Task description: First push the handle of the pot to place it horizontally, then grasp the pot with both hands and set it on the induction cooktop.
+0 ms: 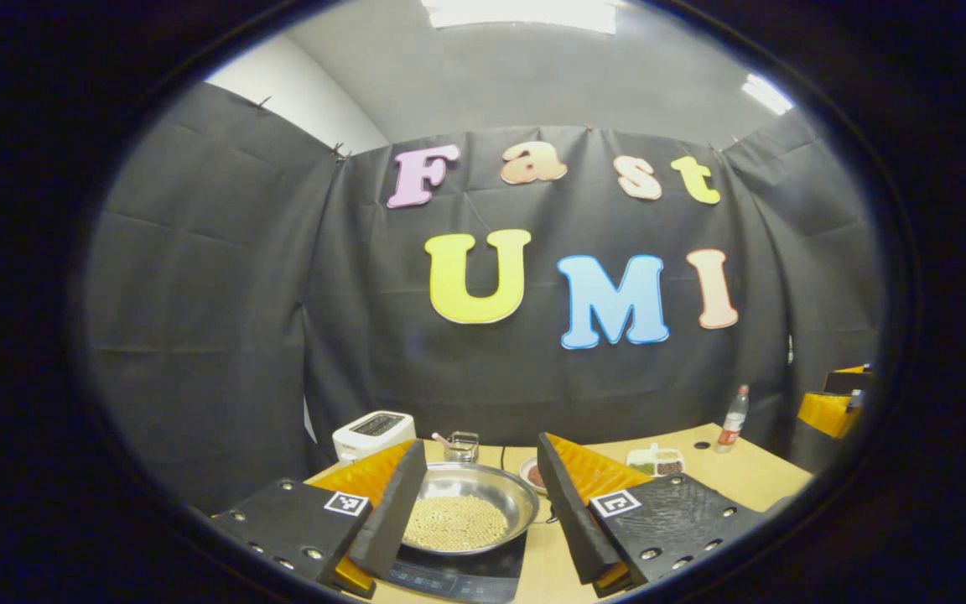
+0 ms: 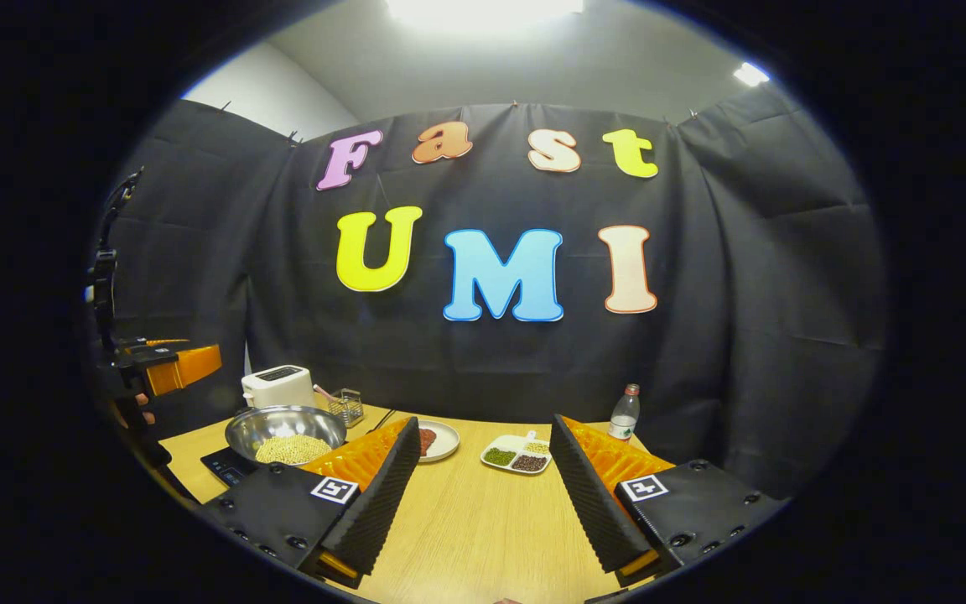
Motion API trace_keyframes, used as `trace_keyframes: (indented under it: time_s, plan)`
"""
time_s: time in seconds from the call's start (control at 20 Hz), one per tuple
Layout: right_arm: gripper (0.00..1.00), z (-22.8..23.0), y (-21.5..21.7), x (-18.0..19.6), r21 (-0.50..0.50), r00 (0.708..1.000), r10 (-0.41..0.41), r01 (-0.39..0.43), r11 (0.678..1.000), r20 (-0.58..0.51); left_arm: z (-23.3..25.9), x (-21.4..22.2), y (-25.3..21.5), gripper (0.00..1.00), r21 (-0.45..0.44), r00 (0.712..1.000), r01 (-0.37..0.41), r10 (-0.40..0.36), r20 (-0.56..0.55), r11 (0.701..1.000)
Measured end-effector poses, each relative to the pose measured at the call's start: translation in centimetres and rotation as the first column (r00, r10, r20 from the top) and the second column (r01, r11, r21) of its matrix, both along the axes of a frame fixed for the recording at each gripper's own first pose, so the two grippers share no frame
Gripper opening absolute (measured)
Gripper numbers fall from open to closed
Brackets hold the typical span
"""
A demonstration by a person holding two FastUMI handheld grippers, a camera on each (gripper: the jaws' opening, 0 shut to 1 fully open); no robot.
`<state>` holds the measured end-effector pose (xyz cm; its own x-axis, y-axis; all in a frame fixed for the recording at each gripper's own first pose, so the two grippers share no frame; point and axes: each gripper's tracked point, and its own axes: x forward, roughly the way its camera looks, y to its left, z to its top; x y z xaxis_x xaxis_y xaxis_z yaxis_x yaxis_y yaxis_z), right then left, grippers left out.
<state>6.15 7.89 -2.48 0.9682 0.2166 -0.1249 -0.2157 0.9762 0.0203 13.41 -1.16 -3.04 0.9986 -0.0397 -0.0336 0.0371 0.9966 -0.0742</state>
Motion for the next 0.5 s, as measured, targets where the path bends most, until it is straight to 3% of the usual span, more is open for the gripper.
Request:
trace_keyframes:
  time_s: [0.05, 0.1, 0.25, 0.3, 0.35, 0.5]
  plan:
    - [0.92, 0.5, -0.4, -0.9, 0.003, 1.000, 0.002, -0.002, 1.000, 0.010, 0.8, -1.1, -0.5, 0.78, -0.003, 1.000, 0.007, -0.007, 0.015, 1.000]
    - [0.98, 0.9, -0.8, -1.6, 0.005, 1.000, 0.001, -0.001, 1.000, 0.019, 1.6, -2.0, -0.7, 0.78, -0.002, 1.000, 0.014, -0.014, 0.025, 1.000]
    - [0.98, 2.0, -1.5, -3.8, 0.006, 0.999, -0.020, 0.020, 1.000, 0.050, 2.8, -4.8, -0.6, 0.78, 0.022, 0.998, 0.031, -0.032, 0.049, 0.999]
    - [0.92, 2.2, -1.7, -4.4, 0.009, 0.998, -0.033, 0.032, 0.999, 0.055, 3.1, -5.7, -0.3, 0.80, 0.029, 0.998, 0.035, -0.037, 0.054, 0.999]
    - [0.98, 2.4, -1.5, -5.1, 0.017, 0.998, -0.040, 0.039, 0.999, 0.057, 3.1, -6.4, -0.2, 0.78, 0.034, 0.998, 0.038, -0.040, 0.055, 0.999]
    - [0.98, 2.9, -1.3, -6.7, 0.020, 0.996, -0.068, 0.067, 0.998, 0.066, 2.6, -8.1, 1.1, 0.80, 0.035, 0.998, 0.045, -0.046, 0.035, 0.998]
